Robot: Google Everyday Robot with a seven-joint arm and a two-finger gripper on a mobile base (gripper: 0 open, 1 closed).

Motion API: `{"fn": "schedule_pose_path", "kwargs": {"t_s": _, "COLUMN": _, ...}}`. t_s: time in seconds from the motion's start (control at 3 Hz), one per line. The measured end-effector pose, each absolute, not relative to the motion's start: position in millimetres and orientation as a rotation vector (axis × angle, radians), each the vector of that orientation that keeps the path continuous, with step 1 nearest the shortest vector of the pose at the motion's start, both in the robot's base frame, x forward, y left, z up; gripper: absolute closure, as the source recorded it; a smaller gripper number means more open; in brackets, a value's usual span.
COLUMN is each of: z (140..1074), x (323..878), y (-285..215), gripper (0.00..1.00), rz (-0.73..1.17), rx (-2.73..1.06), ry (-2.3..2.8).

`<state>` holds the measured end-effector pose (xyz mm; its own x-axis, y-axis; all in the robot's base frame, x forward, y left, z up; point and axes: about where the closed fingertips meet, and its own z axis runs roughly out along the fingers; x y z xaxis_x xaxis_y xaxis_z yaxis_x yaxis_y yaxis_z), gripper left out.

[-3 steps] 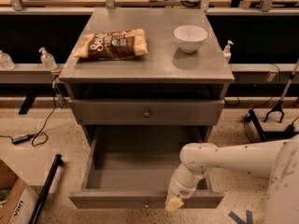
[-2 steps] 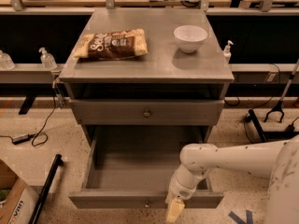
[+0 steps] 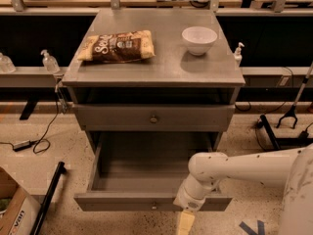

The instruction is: Close middle drawer

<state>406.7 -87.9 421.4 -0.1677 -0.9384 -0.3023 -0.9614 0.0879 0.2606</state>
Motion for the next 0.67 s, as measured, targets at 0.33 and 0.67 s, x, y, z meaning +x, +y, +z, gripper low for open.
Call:
{"fn": "schedule_pose_path", "kwargs": {"t_s": 0.33, "z": 419.9, "x": 411.8, "y": -85.7, "gripper": 0.0, "rz": 0.626, "rx": -1.989, "ry": 2.26}}
{"fn": "schedule_pose_path", "kwargs": {"t_s": 0.67, "z": 419.9, "x": 411.2, "y": -85.7, "gripper": 0.18, "rz": 0.626, "rx": -1.989, "ry": 2.26}}
